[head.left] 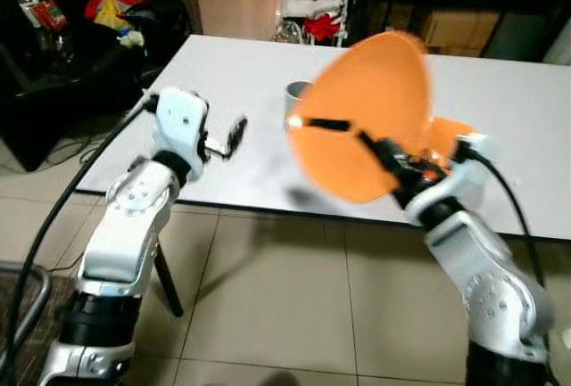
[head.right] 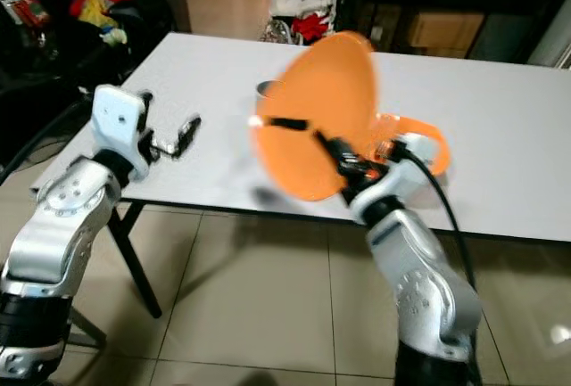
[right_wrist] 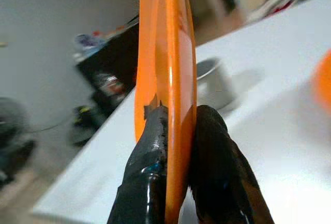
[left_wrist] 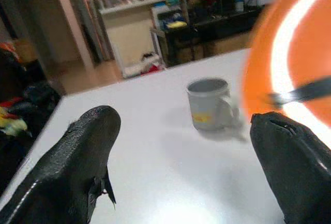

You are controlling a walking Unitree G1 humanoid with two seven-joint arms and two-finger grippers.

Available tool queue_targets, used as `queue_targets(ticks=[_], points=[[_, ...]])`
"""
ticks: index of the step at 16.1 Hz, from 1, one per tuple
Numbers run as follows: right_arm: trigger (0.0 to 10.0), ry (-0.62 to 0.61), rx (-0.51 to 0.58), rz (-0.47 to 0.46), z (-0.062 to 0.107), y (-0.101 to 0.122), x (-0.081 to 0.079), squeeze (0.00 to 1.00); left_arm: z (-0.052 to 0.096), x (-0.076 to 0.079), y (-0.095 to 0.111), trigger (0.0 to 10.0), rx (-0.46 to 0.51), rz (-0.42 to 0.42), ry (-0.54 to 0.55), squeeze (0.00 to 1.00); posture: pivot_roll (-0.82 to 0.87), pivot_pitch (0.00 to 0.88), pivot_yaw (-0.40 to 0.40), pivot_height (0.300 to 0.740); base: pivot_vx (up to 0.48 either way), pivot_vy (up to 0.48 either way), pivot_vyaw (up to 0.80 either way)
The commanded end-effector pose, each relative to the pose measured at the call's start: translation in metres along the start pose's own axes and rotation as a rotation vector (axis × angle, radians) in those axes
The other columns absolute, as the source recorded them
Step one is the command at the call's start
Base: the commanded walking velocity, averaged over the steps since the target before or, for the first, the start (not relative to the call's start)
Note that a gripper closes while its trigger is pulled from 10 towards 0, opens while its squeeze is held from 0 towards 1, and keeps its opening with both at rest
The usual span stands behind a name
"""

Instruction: Setting the table

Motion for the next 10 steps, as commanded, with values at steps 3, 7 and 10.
queue_targets(ticks=[3, 7, 10], points=[[10.0, 0.016, -0.111, -0.148, -0.01, 0.0, 0.009, 0.0, 0.008, 0.014, -0.007, 10.0, -0.039, -0.002, -0.173, 0.0, 0.07, 0.0, -0.031, 0.74, 0.0, 0.0, 0.0], [10.0, 0.018, -0.322, -0.426, -0.029, -0.021, 0.019, 0.0, 0.017, 0.027, -0.011, 10.0, -0.078, -0.03, -0.322, 0.0, 0.06, 0.0, -0.028, 0.74, 0.0, 0.0, 0.0], [10.0, -0.007, -0.424, -0.532, -0.035, -0.035, 0.025, 0.0, 0.024, 0.025, -0.012, 10.0, -0.097, -0.049, -0.364, 0.0, 0.07, 0.0, -0.029, 0.74, 0.0, 0.0, 0.0]])
Point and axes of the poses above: a point about 5 cm out from each wrist's last joint towards the gripper, its own z axis pointing back from the gripper into the wrist, its own y axis along the axis of the wrist's last joint, x = y × z, the point moved 2 cm from there along -z, pointing out of the wrist towards the gripper, and after that the axes turned 7 degrees about -z, right-handed, at the moved point
